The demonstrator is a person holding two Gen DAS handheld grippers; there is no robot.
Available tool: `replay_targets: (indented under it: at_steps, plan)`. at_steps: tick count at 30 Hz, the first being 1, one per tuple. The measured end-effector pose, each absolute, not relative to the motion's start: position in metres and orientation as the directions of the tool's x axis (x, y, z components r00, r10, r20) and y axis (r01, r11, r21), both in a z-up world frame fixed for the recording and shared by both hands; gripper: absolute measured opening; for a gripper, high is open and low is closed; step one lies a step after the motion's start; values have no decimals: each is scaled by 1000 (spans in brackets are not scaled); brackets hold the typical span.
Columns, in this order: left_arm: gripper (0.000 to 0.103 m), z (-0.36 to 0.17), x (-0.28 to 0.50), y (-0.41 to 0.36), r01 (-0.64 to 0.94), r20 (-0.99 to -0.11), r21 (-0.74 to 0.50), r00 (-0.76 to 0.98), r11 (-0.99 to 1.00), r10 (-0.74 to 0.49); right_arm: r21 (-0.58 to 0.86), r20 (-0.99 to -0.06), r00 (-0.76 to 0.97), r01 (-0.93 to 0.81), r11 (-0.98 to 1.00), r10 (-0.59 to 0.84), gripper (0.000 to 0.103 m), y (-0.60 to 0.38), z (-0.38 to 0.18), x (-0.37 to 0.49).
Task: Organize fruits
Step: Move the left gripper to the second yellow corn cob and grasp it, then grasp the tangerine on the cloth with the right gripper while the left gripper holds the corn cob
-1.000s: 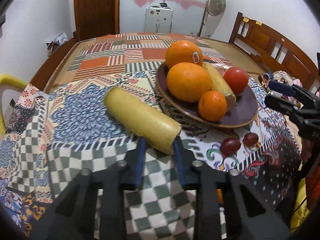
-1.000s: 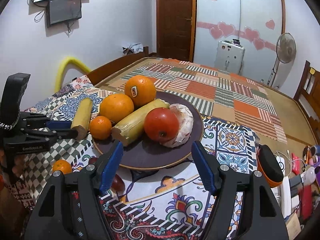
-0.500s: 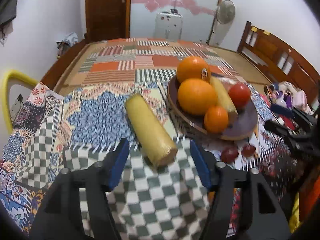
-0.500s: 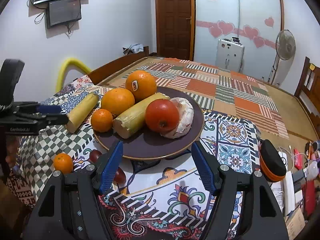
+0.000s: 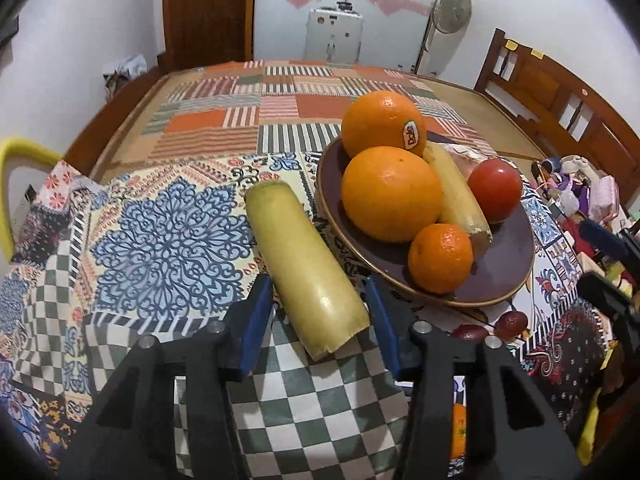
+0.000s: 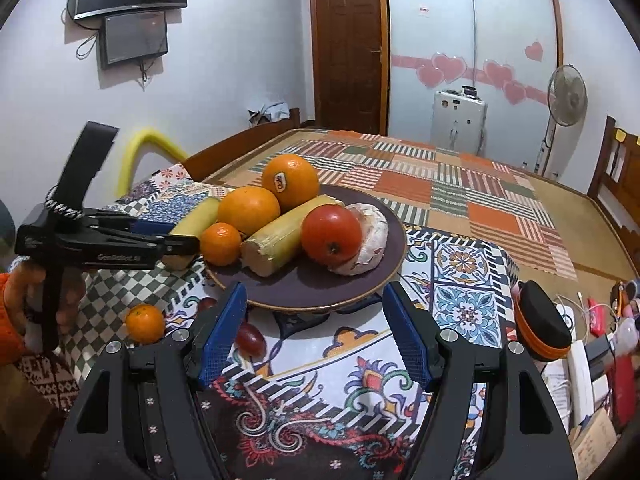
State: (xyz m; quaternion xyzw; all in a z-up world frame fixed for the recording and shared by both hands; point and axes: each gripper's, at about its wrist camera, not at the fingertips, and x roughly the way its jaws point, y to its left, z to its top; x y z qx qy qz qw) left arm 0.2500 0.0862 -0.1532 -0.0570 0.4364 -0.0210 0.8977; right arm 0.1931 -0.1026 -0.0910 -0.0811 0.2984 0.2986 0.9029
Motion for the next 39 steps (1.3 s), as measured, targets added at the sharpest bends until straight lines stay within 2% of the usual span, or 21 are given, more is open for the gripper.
replay_targets:
  at_steps: [3,4,6,8,16,21,31,34,37,39]
  plan:
    - [45,-158,256,88,-19,-798,-165,590,986,-122,33,-580,647,-588,808,495,68,-102,-90,190]
    - [40,-160,257,88,-25,-804,-168,582,985,-122,35,-581,646,-587,809,495,68,-102,-90,190]
    - [38,-158,253,85,-37,-804,-130,589,991,-84,47,-586,641,-585,810,497,68,-101,-90,188]
    - [36,-157,246,88,-47,-808,-147,582,988,-92,58,-589,632,-589,806,504,68,-100,-90,185]
    - [36,-156,179,108,-49,-823,-176,556,983,-120,75,-584,606,-623,779,540,68,-79,-86,157]
    - [36,-151,134,107,-12,-812,-126,575,992,-96,98,-593,576,-643,760,563,68,-58,-93,147]
    - [36,-151,117,106,25,-814,-139,566,990,-129,123,-668,492,-667,734,559,67,-20,-125,150]
    - [37,-151,116,105,40,-813,-122,569,992,-122,141,-685,465,-671,728,561,48,-16,-130,153]
    - [38,-149,118,104,48,-813,-101,571,994,-111,183,-692,422,-683,707,586,42,-13,-134,157]
    - [42,-146,120,104,50,-812,-96,574,994,-107,194,-686,415,-688,700,598,33,-14,-133,157]
